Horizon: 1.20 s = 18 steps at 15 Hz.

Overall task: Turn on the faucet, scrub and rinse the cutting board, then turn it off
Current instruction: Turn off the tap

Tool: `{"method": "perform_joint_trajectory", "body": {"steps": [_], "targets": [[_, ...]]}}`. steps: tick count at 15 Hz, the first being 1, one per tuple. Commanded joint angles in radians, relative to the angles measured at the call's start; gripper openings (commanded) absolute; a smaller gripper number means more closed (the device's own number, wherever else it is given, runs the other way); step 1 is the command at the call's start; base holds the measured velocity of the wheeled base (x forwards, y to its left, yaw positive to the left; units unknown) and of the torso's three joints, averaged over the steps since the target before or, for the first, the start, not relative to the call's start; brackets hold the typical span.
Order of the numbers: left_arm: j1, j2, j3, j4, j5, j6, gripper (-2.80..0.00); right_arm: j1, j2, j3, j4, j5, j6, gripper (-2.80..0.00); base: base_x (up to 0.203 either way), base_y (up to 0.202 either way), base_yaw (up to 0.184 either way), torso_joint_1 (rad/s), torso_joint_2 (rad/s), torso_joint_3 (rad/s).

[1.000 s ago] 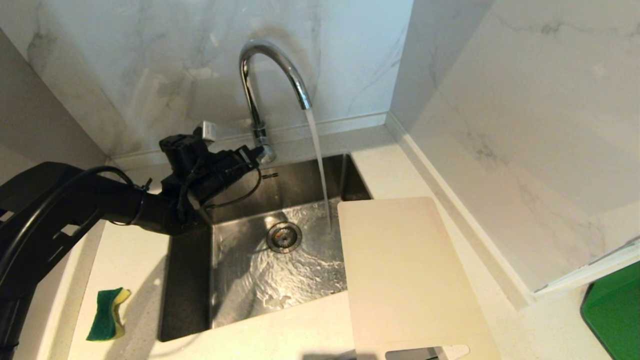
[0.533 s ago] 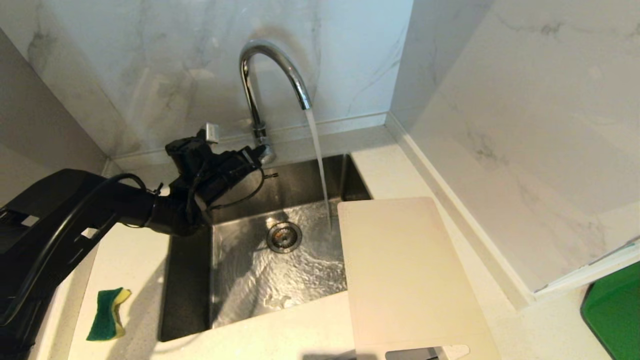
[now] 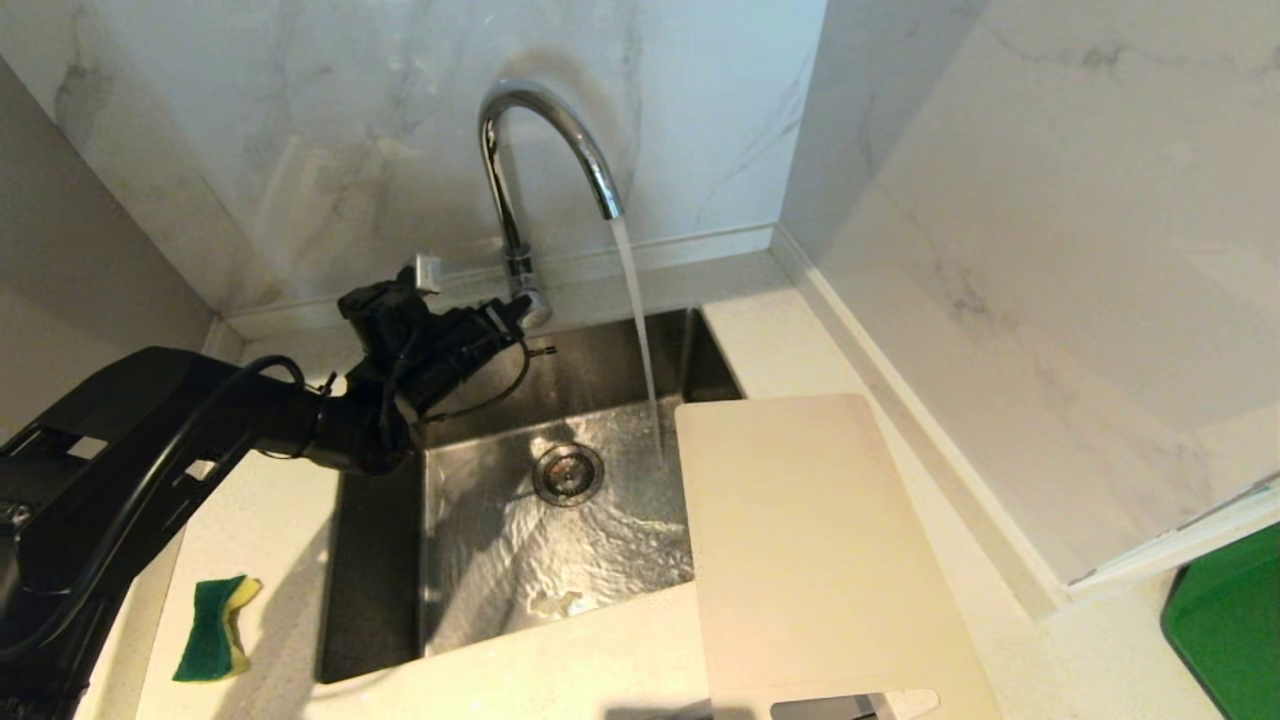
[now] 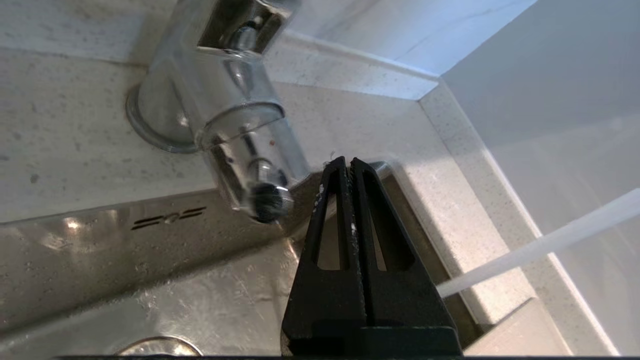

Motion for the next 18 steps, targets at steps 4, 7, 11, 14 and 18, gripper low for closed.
{"method": "perform_joint_trajectory", "body": {"steps": [4, 7, 11, 14, 18], "targets": [[0.023, 0.037, -0.044, 0.010, -0.001, -0.004, -2.80, 0.000, 0.001, 0.000, 0.000, 0.002, 0.000, -2.80, 0.000, 0.000, 0.000, 0.000, 0.00, 0.000], [0.029, 0.045, -0.061, 0.011, -0.001, -0.005, -2.80, 0.000, 0.001, 0.000, 0.000, 0.002, 0.000, -2.80, 0.000, 0.000, 0.000, 0.000, 0.00, 0.000], [0.051, 0.068, -0.105, 0.036, -0.001, -0.006, -2.80, 0.000, 0.001, 0.000, 0.000, 0.002, 0.000, -2.80, 0.000, 0.000, 0.000, 0.000, 0.00, 0.000], [0.068, 0.072, -0.130, 0.049, -0.001, -0.008, -2.80, 0.000, 0.001, 0.000, 0.000, 0.002, 0.000, -2.80, 0.000, 0.000, 0.000, 0.000, 0.00, 0.000], [0.080, 0.077, -0.154, 0.077, -0.001, -0.009, -2.80, 0.000, 0.001, 0.001, 0.000, 0.002, 0.000, -2.80, 0.000, 0.000, 0.000, 0.000, 0.00, 0.000]]}}
